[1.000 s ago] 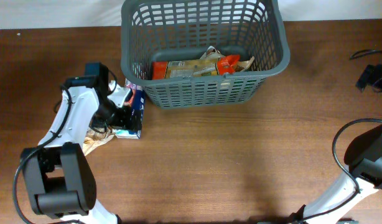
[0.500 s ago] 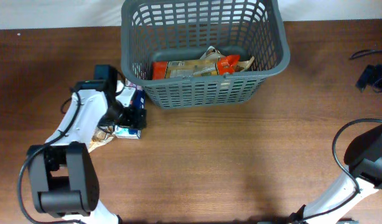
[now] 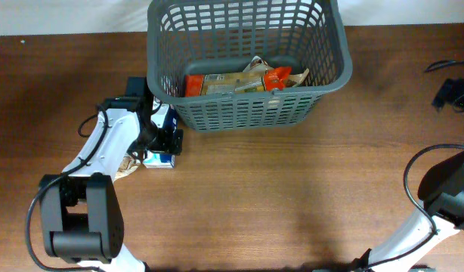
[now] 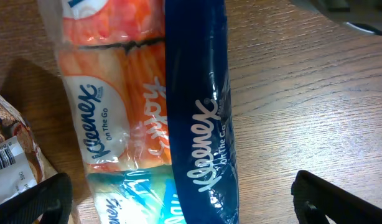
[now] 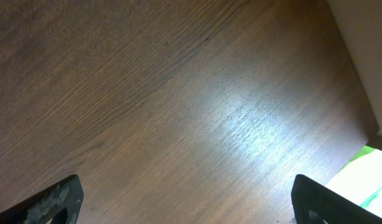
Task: Pack container
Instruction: 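Close the left gripper on the tissue multipack's blue edge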
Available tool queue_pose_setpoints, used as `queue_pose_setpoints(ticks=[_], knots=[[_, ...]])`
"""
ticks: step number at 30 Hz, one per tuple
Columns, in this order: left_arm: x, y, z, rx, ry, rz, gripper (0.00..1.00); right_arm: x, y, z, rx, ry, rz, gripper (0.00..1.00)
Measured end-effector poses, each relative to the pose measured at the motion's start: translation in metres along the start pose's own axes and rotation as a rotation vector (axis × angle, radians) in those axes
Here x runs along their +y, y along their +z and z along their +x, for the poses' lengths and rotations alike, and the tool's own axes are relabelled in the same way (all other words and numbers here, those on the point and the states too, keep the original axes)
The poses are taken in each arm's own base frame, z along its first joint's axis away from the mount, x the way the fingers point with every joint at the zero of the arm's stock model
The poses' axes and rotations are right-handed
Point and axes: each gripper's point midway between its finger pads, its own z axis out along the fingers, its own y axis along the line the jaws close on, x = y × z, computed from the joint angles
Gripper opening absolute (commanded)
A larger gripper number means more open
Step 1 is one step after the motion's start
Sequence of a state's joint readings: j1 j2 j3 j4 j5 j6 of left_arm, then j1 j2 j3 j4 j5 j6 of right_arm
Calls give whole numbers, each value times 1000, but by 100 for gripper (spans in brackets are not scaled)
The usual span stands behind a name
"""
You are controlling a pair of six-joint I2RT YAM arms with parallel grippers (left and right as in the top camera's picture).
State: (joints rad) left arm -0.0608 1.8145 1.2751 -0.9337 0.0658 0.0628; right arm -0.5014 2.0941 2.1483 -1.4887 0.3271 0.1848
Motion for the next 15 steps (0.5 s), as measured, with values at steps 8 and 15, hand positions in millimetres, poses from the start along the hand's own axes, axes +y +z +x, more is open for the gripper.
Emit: queue_pose_setpoints(ticks=[8,15], knots=[[6,0,0,1,-3,-35,99,0,0,0,0,0,0,99],[9,0,-6,-23,1,-54,97,0,0,0,0,0,0,99]])
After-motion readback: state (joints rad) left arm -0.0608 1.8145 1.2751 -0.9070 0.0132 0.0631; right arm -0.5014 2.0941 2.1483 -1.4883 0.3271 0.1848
